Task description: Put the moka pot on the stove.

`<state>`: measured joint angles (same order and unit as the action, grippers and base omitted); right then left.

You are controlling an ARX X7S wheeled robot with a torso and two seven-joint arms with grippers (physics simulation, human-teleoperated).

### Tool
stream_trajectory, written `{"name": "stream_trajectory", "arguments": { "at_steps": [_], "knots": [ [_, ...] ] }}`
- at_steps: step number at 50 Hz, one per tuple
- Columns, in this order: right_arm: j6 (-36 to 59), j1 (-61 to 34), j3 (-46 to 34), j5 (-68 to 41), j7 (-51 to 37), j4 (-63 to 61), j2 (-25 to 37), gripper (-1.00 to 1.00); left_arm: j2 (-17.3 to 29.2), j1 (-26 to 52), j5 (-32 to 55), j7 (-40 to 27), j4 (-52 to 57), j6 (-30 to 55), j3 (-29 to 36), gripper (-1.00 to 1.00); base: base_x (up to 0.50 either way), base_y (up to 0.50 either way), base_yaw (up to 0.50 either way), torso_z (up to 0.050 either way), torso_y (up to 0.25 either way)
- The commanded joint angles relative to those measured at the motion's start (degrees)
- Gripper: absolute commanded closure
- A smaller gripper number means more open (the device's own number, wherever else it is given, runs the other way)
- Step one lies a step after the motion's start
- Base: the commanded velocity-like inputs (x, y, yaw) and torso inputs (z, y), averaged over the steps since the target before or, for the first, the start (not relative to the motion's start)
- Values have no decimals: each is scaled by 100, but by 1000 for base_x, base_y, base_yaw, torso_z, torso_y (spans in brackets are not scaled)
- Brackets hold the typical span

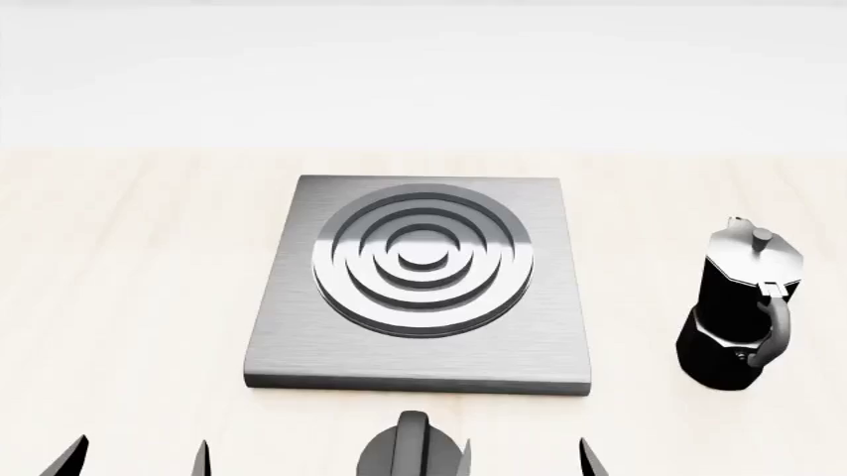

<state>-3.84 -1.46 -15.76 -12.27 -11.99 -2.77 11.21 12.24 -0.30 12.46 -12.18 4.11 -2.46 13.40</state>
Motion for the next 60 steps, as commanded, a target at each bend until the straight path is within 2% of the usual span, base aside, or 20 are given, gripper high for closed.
{"name": "stream_trajectory", "arguments": {
  "at_steps": [1,17,18,22,30,44,60],
  "knots": [
    [-69,-8,10,-65,-18,101,19,-100,24,-7,29,-30,24,0,34,-100,0,0,0,0,0],
    [-41,-51,-51,-82,-40,127,46,-100,72,8,59,-100,72,130,86,-100,0,0,0,0,0],
    [219,139,1272,956,1270,52,-1077,-100,-1117,-163,-1014,1280,150,376,-1236,-100,0,0,0,0,0],
    [-27,170,1278,705,1291,337,-909,-100,-1034,-170,-947,1139,150,390,-1167,-100,0,0,0,0,0],
    [516,104,1180,667,1088,-95,-770,-100,-919,-153,-861,1004,138,404,-1067,-100,0,0,0,0,0],
    [1489,-545,1256,530,1045,-536,-346,-100,-805,-104,-770,857,47,380,-911,-100,0,0,0,0,0],
    [2215,-1377,1448,576,940,-412,83,-100,-689,-50,-696,727,54,422,-778,-100,0,0,0,0,0]
  ]
}}
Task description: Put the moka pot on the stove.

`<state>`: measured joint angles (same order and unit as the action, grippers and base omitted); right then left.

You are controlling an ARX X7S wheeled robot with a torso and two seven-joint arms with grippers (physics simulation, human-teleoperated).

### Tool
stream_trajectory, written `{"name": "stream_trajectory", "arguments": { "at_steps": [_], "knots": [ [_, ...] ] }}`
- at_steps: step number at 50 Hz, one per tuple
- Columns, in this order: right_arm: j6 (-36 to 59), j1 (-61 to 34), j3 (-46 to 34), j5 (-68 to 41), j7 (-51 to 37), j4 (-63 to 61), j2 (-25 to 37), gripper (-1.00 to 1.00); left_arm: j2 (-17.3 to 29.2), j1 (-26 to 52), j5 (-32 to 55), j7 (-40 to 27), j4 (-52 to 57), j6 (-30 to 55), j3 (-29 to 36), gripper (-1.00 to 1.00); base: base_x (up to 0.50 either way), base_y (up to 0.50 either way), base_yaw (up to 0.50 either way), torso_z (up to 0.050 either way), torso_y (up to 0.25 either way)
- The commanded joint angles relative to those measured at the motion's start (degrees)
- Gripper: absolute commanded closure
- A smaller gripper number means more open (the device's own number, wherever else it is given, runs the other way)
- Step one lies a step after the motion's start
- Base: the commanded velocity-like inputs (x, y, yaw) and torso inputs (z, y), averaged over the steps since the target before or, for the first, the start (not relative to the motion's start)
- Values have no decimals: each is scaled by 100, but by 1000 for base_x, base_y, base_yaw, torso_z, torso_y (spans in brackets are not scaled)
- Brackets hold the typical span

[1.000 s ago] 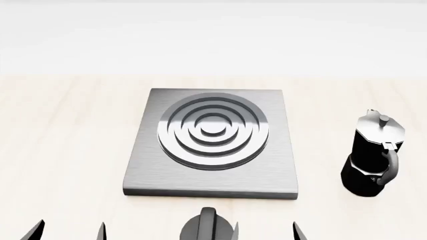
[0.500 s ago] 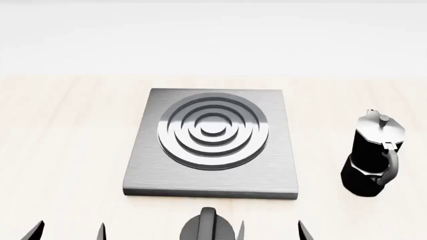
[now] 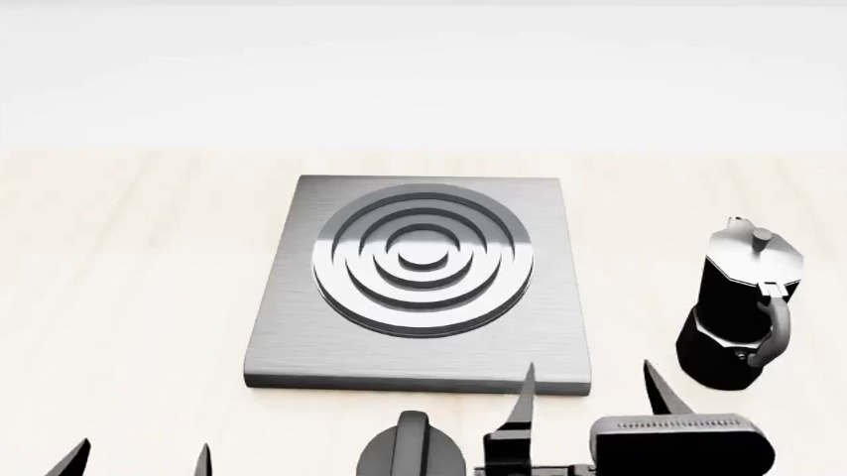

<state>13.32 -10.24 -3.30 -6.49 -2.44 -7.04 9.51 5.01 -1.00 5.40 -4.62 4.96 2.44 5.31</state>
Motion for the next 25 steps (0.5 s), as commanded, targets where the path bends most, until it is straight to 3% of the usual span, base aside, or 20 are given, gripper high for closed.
{"name": "stream_trajectory", "arguments": {
  "at_steps": [1,25],
  "knots": [
    [516,-514,222,-21,-16,20,261,-100,42,23,17,-38,-27,-59,39,-100,0,0,0,0,0],
    [1152,-1118,509,-1,-227,60,658,-100,205,116,194,-175,-36,6,162,-100,0,0,0,0,0]
  ]
}}
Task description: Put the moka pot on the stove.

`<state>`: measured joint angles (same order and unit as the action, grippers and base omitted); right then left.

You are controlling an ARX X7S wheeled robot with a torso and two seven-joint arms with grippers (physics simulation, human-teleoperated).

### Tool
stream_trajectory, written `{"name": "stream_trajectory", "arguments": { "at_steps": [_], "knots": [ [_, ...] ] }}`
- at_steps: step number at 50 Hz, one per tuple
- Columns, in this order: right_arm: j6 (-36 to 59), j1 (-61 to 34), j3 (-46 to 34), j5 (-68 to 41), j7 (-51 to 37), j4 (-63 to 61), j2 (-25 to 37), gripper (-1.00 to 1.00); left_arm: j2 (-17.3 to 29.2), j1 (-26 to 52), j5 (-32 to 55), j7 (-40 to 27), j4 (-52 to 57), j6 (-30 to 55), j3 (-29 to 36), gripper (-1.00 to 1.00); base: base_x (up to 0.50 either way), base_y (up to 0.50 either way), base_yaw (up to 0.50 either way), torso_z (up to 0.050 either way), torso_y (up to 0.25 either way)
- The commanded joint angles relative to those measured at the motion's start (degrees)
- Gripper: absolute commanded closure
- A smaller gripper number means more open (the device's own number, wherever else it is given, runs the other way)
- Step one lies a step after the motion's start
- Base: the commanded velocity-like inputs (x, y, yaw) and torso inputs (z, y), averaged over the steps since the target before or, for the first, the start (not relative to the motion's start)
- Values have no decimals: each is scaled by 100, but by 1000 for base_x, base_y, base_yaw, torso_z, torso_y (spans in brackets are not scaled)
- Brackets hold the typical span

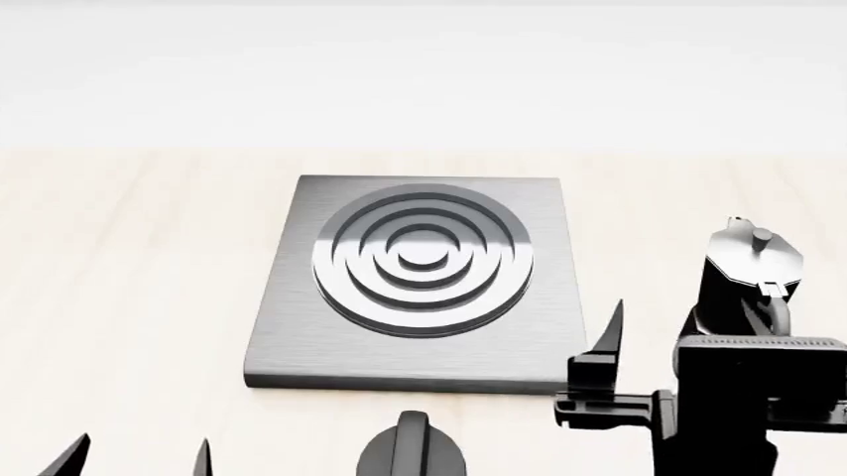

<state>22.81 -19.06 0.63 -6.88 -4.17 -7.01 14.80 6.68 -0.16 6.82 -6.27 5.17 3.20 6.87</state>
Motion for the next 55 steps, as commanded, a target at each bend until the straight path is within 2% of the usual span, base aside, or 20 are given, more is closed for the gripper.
{"name": "stream_trajectory", "arguments": {
  "at_steps": [1,24,55],
  "knots": [
    [204,-251,110,41,-52,78,136,-100,44,41,58,-10,-66,-76,14,-100,0,0,0,0,0],
    [55,-570,449,-581,535,877,375,-100,146,66,148,-121,-92,-85,119,-100,0,0,0,0,0],
    [-331,-722,889,-981,887,1794,591,-100,259,176,262,-229,-143,-78,230,-100,0,0,0,0,0]
  ]
}}
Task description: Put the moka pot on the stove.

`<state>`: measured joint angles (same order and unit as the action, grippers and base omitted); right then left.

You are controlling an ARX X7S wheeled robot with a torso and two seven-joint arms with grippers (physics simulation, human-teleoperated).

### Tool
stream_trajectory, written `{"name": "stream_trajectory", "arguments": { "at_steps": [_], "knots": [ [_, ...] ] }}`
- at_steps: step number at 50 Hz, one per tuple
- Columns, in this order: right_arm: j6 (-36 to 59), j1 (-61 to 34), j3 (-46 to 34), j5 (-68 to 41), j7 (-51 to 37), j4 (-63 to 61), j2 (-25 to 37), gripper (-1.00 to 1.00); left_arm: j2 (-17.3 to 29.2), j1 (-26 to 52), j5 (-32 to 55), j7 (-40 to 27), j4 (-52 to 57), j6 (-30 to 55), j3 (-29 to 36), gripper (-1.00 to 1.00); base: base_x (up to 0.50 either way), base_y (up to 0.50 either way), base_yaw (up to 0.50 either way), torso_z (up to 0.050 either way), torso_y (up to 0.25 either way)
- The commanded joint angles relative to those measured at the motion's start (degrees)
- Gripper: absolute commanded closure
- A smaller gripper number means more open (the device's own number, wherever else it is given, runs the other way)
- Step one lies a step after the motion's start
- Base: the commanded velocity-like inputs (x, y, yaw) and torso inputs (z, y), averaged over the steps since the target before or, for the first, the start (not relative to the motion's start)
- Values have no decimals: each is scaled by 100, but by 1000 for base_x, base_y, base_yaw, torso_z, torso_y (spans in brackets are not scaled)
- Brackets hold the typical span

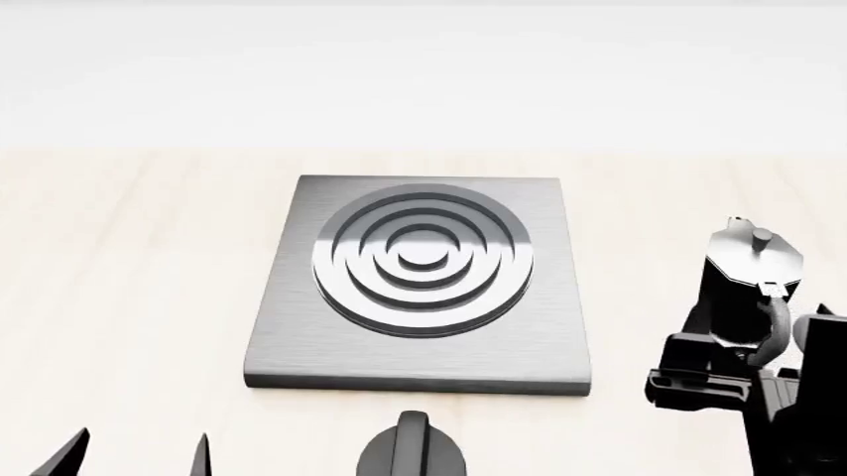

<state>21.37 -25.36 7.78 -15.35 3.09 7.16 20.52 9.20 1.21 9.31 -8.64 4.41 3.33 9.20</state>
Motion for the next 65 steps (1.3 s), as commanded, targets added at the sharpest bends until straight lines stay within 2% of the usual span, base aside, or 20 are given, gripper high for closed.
{"name": "stream_trajectory", "arguments": {
  "at_steps": [1,28,65],
  "knots": [
    [-255,-117,187,-141,185,467,13,-100,11,44,15,3,-66,-90,-1,-100,0,0,0,0,0],
    [-1856,-725,349,-132,695,2897,-131,-100,85,111,86,-103,-65,-70,82,-100,0,0,0,0,0],
    [-2752,-1641,168,110,887,4789,-170,-100,185,151,161,-212,-57,-62,197,-100,0,0,0,0,0]
  ]
}}
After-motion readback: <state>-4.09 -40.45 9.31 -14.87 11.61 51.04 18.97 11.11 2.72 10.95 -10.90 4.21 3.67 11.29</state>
